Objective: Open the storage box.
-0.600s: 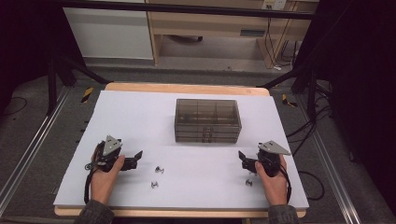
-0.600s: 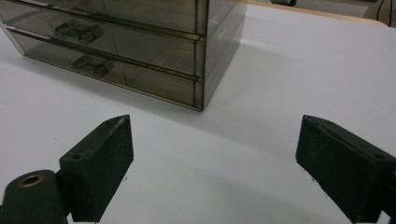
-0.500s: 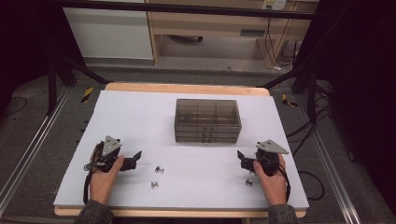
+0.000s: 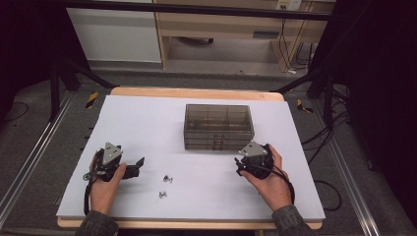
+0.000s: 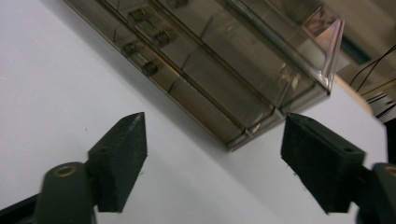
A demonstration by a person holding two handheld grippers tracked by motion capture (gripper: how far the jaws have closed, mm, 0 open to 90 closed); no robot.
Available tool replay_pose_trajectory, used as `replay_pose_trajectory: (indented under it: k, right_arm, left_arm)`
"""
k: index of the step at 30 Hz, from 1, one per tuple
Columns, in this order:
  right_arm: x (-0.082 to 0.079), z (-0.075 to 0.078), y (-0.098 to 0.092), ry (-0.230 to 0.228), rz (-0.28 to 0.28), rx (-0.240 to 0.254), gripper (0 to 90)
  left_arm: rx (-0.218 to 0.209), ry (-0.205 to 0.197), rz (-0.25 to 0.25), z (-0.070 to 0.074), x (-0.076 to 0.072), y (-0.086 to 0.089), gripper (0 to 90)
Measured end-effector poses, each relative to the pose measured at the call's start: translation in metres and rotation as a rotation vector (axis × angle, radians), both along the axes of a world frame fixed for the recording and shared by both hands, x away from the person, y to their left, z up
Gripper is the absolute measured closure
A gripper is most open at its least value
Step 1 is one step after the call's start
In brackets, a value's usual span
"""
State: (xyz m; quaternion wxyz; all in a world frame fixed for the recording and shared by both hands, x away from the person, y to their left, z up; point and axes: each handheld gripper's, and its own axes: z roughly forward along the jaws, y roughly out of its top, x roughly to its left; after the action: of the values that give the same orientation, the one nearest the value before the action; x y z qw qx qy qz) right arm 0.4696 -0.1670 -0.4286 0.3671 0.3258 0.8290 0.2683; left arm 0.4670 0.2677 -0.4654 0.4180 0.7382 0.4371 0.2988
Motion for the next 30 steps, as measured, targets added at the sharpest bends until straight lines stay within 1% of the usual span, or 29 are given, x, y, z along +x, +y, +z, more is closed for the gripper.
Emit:
replay_pose_trajectory:
  k: [1, 2, 3, 4, 5, 6, 7, 8, 9, 10, 11, 12, 16, 19, 20, 21, 22, 23, 27, 28, 29, 30]
  right_arm:
    - [0.000, 0.000, 0.000, 0.000, 0.000, 0.000, 26.5]
    - [0.001, 0.001, 0.008, -0.025, 0.015, -0.050, 30.7]
    - [0.001, 0.001, 0.008, -0.025, 0.015, -0.050, 30.7]
    - [0.002, 0.000, 0.013, -0.044, 0.023, -0.072, 33.1]
    - [0.004, 0.000, 0.021, -0.058, 0.033, -0.111, 36.9]
    - [0.004, 0.000, 0.021, -0.058, 0.033, -0.111, 36.9]
    - [0.005, 0.000, 0.029, -0.089, 0.052, -0.158, 42.4]
    - [0.005, 0.000, 0.029, -0.089, 0.052, -0.158, 42.4]
    - [0.005, -0.001, 0.032, -0.098, 0.056, -0.180, 44.4]
    - [0.004, -0.001, 0.039, -0.129, 0.080, -0.226, 48.7]
    - [0.003, -0.001, 0.044, -0.148, 0.085, -0.241, 50.8]
    - [0.002, -0.001, 0.048, -0.169, 0.098, -0.268, 52.9]
    - [-0.002, -0.006, 0.066, -0.242, 0.135, -0.372, 56.5]
    - [-0.002, -0.010, 0.077, -0.283, 0.162, -0.445, 58.7]
    - [-0.002, -0.010, 0.077, -0.283, 0.162, -0.445, 58.7]
    - [-0.002, -0.013, 0.083, -0.307, 0.174, -0.482, 59.6]
    - [-0.002, -0.013, 0.083, -0.307, 0.174, -0.482, 59.6]
    - [-0.001, -0.016, 0.089, -0.330, 0.187, -0.528, 60.3]
    - [0.002, -0.020, 0.096, -0.364, 0.191, -0.585, 61.9]
    - [0.002, -0.020, 0.096, -0.364, 0.191, -0.585, 61.9]
    - [0.003, -0.021, 0.097, -0.373, 0.186, -0.594, 62.4]
    - [0.005, -0.022, 0.098, -0.391, 0.184, -0.612, 63.7]
  left_arm:
    - [0.001, -0.002, 0.001, 0.000, 0.000, 0.000, 3.5]
    - [0.002, -0.003, 0.002, 0.000, 0.000, 0.000, 3.6]
    - [0.006, -0.004, 0.002, 0.000, 0.000, 0.000, 3.6]
    - [0.010, -0.004, 0.004, 0.000, 0.000, 0.000, 3.6]
    - [0.015, -0.005, 0.004, 0.000, 0.000, -0.001, 3.6]
    - [0.023, -0.005, 0.003, 0.000, -0.001, -0.001, 3.6]
    - [0.031, -0.005, 0.004, 0.000, -0.001, -0.002, 3.7]
    - [0.035, -0.005, 0.004, 0.000, -0.001, -0.002, 3.7]
    - [0.039, -0.006, 0.003, 0.000, -0.001, -0.003, 3.8]
    - [0.043, -0.005, 0.000, 0.000, -0.001, -0.004, 3.9]
    - [0.043, -0.005, 0.000, 0.000, -0.001, -0.004, 3.9]
    - [0.048, -0.005, 0.000, 0.000, -0.001, -0.004, 3.9]
    - [0.050, -0.012, 0.001, 0.001, -0.002, -0.004, 4.0]
    - [0.051, -0.015, 0.002, 0.001, -0.002, -0.004, 4.1]
    - [0.051, -0.015, 0.002, 0.001, -0.002, -0.004, 4.1]
    - [0.052, -0.016, 0.001, 0.001, -0.002, -0.004, 4.1]
    - [0.052, -0.017, 0.000, 0.001, -0.002, -0.004, 4.1]
    - [0.053, -0.018, -0.003, 0.001, -0.002, -0.005, 4.1]
    - [0.066, -0.021, -0.014, 0.001, -0.003, -0.007, 4.2]
    - [0.066, -0.021, -0.014, 0.001, -0.003, -0.007, 4.2]
    - [0.068, -0.023, -0.015, 0.001, -0.003, -0.008, 4.2]
    - [0.071, -0.024, -0.016, 0.001, -0.003, -0.008, 4.2]
